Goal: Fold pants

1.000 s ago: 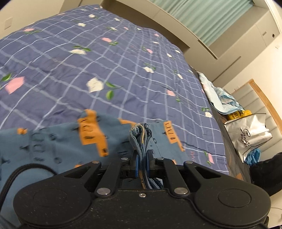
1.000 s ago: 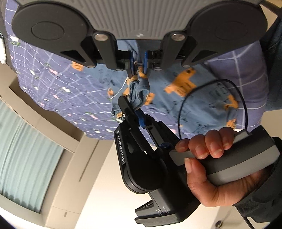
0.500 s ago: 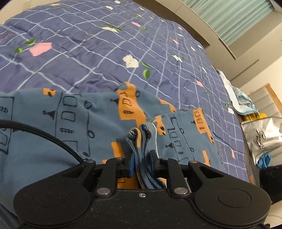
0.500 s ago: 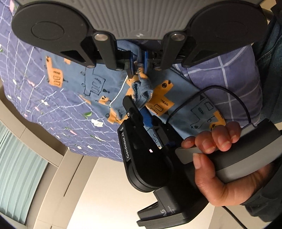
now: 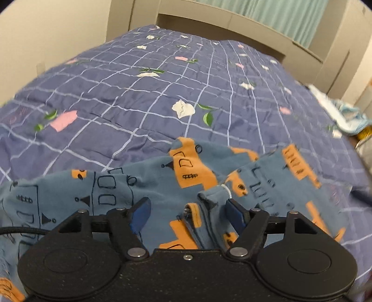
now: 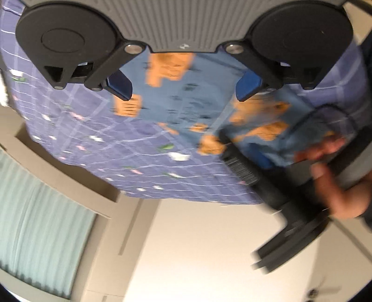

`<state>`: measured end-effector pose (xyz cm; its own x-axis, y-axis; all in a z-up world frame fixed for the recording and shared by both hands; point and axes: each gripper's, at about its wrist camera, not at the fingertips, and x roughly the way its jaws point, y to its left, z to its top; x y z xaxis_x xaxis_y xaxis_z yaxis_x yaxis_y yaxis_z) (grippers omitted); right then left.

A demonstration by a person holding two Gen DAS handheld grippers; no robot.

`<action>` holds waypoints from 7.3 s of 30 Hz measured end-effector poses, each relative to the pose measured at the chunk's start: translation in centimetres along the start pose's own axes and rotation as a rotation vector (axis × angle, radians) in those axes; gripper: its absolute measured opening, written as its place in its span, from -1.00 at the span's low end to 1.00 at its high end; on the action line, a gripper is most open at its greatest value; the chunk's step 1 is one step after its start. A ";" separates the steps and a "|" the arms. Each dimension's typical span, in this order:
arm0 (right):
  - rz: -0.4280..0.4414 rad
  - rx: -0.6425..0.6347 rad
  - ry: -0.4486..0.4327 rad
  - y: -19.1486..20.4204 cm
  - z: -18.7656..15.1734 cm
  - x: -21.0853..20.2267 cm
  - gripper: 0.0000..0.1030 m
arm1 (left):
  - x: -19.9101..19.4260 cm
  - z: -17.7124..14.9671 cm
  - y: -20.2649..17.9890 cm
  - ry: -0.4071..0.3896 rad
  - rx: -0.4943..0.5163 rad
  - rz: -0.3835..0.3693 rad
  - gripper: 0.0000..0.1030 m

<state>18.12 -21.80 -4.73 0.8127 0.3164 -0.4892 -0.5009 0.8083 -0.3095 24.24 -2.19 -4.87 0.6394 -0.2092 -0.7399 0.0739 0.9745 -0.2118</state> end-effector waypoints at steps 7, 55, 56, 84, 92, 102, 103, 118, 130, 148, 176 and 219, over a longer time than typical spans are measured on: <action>-0.117 0.104 -0.007 -5.0 0.6 2.8 0.99 | 0.0 -0.2 0.2 -0.004 0.025 -0.002 0.45; -0.246 0.079 0.041 6.1 -0.3 2.0 1.00 | -16.2 -6.9 13.5 -0.203 -0.193 0.144 0.98; -0.262 0.070 0.037 6.4 -0.2 2.1 1.00 | -15.7 -7.3 14.0 -0.203 -0.213 0.126 0.98; -0.321 0.070 0.029 7.9 -1.0 3.3 1.00 | -10.7 -11.9 17.0 -0.387 -0.614 -0.065 0.40; -0.329 0.060 0.024 7.9 -1.0 3.3 1.00 | -10.6 -12.4 17.4 -0.367 -0.677 -0.090 0.11; -0.338 0.047 0.018 8.1 -1.1 3.3 1.00 | -9.4 -11.9 17.5 -0.352 -0.724 -0.065 0.12; -0.338 0.048 0.019 8.2 -1.1 3.3 1.00 | -9.5 -12.0 17.6 -0.351 -0.735 -0.048 -0.02; -0.315 0.063 0.013 7.6 -1.0 2.9 1.00 | -11.9 -10.1 17.0 -0.393 -0.693 -0.009 -0.71; -0.280 0.162 -0.065 4.2 -0.6 0.7 1.00 | -15.5 -3.5 8.4 -0.505 -0.402 -0.101 -0.74; -0.485 0.320 -0.018 -3.7 -5.9 -5.4 1.00 | -7.9 0.2 -10.5 -0.323 0.022 -0.319 -0.75; -0.511 0.366 0.071 -4.2 -9.1 -5.4 1.00 | -7.8 -3.3 -8.8 -0.233 0.293 -0.157 0.98; 0.353 0.767 0.088 -14.3 -4.0 3.9 0.06 | -3.8 -6.7 -12.9 -0.177 0.585 -0.162 -0.38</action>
<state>27.25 -34.11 -5.42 0.6049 0.5990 -0.5247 -0.3543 0.7926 0.4963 15.77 -14.53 -3.58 0.6983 -0.3906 -0.5999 0.5550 0.8246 0.1092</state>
